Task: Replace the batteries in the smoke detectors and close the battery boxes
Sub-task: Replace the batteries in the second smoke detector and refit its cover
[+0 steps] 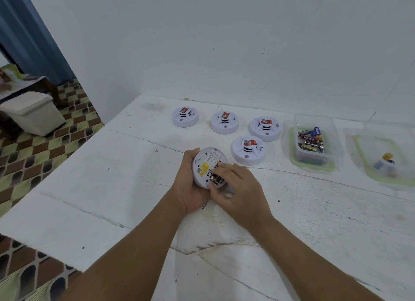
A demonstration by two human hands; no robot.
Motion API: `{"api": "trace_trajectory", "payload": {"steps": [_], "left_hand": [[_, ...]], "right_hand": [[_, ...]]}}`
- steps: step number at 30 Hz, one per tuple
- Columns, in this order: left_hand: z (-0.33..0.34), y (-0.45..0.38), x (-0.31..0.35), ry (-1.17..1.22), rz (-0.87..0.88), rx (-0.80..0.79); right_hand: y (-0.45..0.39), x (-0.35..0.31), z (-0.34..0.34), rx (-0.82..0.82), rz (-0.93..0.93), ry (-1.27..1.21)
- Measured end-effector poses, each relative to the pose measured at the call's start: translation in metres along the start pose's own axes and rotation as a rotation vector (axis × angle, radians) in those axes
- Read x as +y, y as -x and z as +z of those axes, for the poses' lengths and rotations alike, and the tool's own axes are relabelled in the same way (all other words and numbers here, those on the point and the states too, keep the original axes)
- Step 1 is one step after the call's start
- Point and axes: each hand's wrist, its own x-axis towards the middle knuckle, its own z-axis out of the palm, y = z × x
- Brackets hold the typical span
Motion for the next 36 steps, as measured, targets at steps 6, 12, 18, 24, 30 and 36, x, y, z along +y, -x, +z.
{"api": "trace_trajectory", "payload": {"steps": [6, 12, 18, 24, 30, 36], "left_hand": [[0.0, 0.001, 0.0, 0.052, -0.01, 0.023], [-0.001, -0.002, -0.001, 0.032, 0.03, 0.015], [0.0, -0.003, -0.001, 0.007, 0.076, 0.021], [0.0, -0.004, -0.001, 0.024, 0.024, 0.004], [0.0, -0.004, -0.001, 0.012, 0.019, 0.041], [0.002, -0.004, -0.001, -0.041, 0.022, 0.05]], "right_hand": [[0.001, 0.002, 0.0, -0.055, -0.012, -0.027], [-0.001, -0.007, -0.007, 0.001, 0.057, -0.159], [-0.006, -0.012, -0.01, 0.018, 0.31, -0.229], [-0.008, -0.004, -0.006, -0.148, 0.375, -0.067], [-0.011, -0.005, -0.007, -0.195, 0.421, -0.073], [-0.011, -0.003, -0.005, -0.157, 0.388, -0.089]]}}
